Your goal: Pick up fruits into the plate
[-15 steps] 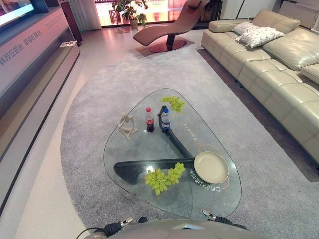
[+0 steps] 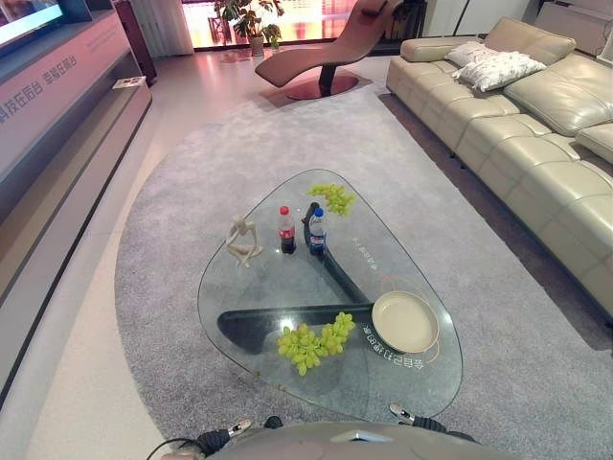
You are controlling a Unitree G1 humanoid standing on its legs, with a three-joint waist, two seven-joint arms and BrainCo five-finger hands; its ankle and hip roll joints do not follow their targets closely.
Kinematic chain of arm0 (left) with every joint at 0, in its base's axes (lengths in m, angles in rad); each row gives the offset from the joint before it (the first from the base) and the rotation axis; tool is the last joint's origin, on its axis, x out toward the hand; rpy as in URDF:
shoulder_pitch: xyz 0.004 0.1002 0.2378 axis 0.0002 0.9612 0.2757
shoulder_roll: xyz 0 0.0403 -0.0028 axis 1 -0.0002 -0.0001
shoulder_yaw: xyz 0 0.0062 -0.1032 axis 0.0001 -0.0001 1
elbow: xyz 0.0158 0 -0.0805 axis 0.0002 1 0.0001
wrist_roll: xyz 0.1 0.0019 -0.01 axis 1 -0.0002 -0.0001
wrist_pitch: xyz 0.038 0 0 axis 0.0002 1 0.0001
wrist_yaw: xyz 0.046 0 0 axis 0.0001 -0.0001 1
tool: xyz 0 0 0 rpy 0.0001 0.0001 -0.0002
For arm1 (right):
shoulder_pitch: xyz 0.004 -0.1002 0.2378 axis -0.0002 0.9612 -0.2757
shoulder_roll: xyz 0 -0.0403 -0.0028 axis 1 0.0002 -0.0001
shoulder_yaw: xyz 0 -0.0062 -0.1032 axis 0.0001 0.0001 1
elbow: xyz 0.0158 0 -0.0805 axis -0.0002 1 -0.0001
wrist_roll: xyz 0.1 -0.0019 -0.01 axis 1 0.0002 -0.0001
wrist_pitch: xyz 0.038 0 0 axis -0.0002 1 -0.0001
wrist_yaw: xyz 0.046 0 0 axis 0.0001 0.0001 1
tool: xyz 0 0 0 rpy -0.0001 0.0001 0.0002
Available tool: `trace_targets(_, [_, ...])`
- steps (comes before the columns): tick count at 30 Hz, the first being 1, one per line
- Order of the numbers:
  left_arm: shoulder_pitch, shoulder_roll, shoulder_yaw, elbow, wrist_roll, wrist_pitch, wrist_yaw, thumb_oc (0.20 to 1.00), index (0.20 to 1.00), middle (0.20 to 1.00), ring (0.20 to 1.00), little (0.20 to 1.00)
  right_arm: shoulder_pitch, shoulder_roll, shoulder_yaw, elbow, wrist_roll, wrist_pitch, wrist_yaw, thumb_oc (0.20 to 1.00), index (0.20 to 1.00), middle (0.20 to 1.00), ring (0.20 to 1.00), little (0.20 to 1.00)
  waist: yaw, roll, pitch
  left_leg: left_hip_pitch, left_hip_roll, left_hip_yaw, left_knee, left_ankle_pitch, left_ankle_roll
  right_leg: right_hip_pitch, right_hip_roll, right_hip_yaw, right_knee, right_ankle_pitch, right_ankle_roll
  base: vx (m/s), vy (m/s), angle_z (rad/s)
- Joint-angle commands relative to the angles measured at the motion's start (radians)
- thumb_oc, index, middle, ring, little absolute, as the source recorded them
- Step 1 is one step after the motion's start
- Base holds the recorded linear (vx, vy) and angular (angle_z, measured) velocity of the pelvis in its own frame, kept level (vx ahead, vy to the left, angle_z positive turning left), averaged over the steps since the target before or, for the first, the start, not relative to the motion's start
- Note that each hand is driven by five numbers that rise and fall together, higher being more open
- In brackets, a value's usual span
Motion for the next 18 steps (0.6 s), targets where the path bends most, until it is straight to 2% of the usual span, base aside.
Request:
trace_targets(1, [-0.051,-0.001,0.024,0.070,0.049,0.005,0.022,1.000,1.000,1.000,1.000,1.000,-0.075,0.027,0.023,0.042,0.010,0.000,0.020,1.000,1.000,1.000,1.000,1.000,0.015,-0.026,0.048,0.099,-0.088,0.077,0.008,-0.135,0.042,-0.015,0.016,0.076,0.042,0.001,-0.015,0.05,-0.004,0.00])
trace_targets(7, [-0.039,0.001,0.019,0.063,0.082,-0.027,0.049,1.000,1.000,1.000,1.000,1.000,-0.067,0.029,0.027,0.037,0.006,0.003,0.018,1.000,1.000,1.000,1.000,1.000,0.015,-0.026,0.052,0.099,-0.090,0.073,0.011,-0.135,0.044,-0.018,0.016,0.080,0.046,0.001,-0.016,0.04,-0.008,0.00])
trace_targets(18, [-0.056,0.006,-0.053,0.028,0.154,-0.083,0.062,1.000,1.000,1.000,1.000,1.000,-0.071,0.022,0.047,0.025,0.011,0.014,0.020,1.000,1.000,1.000,1.000,1.000,0.006,-0.024,0.074,0.092,-0.088,0.069,0.017,-0.136,0.045,-0.032,0.021,0.096,0.054,0.000,-0.018,0.03,-0.013,0.00])
